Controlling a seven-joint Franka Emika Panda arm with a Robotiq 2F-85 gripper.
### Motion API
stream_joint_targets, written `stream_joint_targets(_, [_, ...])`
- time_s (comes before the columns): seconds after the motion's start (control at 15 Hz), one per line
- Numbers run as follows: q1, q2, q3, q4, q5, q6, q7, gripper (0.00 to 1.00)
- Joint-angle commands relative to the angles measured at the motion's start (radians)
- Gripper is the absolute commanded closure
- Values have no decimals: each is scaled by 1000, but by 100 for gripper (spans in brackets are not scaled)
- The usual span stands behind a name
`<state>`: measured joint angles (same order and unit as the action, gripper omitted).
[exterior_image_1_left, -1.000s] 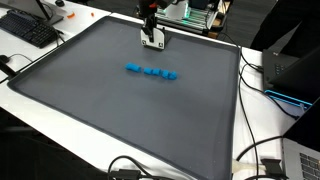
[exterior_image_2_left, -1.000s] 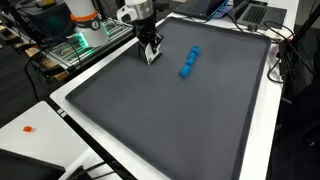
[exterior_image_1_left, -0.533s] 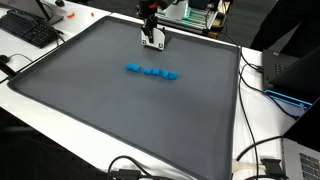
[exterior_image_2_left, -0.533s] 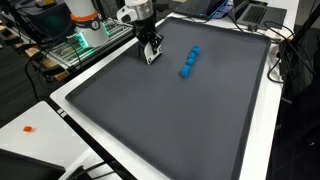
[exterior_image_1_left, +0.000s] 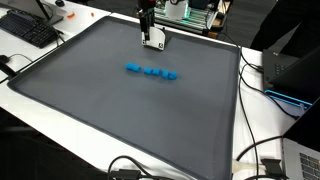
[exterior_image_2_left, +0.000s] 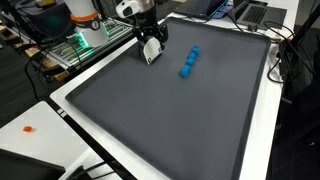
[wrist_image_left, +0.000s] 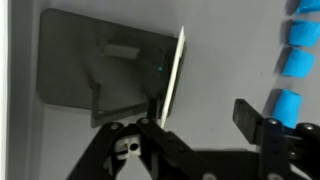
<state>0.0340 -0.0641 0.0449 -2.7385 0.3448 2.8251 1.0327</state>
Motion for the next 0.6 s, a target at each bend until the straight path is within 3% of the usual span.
stream_joint_targets(0.0, [-6,-118,-8,-8,-47,-106,-143,0])
stream_joint_targets(0.53, [-14,-219,11,113,-162,-394,-443,0])
